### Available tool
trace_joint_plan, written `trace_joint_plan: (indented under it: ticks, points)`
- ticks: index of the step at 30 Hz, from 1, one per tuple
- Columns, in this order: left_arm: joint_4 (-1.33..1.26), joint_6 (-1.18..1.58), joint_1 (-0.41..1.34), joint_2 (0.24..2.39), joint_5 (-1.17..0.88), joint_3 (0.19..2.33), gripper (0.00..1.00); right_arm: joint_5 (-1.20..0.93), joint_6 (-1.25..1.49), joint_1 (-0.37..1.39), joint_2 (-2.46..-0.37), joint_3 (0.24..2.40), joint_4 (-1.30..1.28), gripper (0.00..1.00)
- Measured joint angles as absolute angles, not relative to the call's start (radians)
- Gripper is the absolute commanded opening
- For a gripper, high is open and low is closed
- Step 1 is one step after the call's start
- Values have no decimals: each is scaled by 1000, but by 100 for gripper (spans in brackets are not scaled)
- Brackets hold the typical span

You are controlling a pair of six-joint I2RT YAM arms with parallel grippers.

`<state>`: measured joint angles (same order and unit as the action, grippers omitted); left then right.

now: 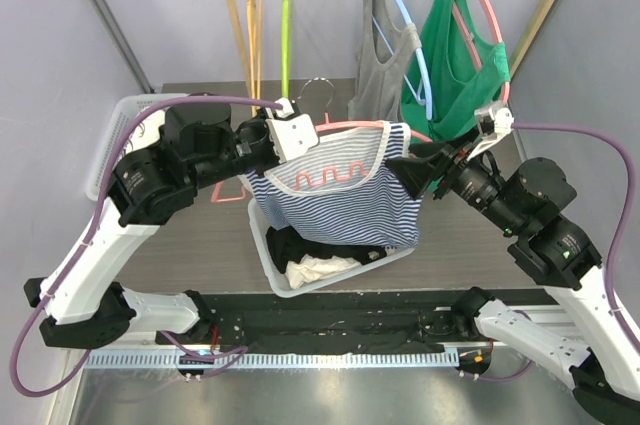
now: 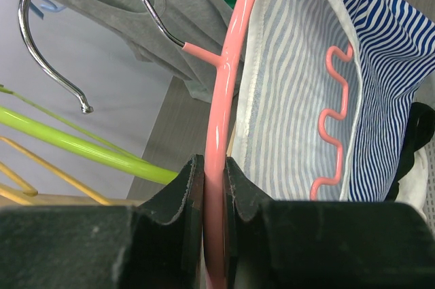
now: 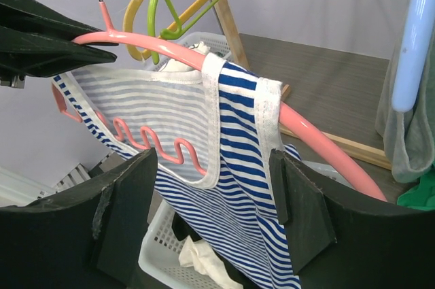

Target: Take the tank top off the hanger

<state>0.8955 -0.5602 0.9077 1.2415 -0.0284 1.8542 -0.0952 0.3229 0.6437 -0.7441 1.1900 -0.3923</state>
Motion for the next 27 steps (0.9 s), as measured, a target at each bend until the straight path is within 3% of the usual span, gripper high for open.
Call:
trace_joint_plan:
  ticks: [16, 19, 22, 24, 27]
  points:
    - [902, -556, 908, 1242, -41, 1861, 0, -126, 320, 644, -815, 1193, -376, 43]
    - [903, -554, 908, 1242, -46, 1863, 0, -130, 320, 644, -819, 1193, -366, 35]
    - [904, -553, 908, 1242, -47, 1863, 0, -137, 318, 644, -819, 1193, -357, 10]
    - [904, -553, 908, 1242, -47, 1863, 0, -141, 318, 644, -823, 1197, -351, 1]
    - [904, -554, 908, 1242, -47, 1863, 0, -141, 316, 644, -833, 1212, -348, 1]
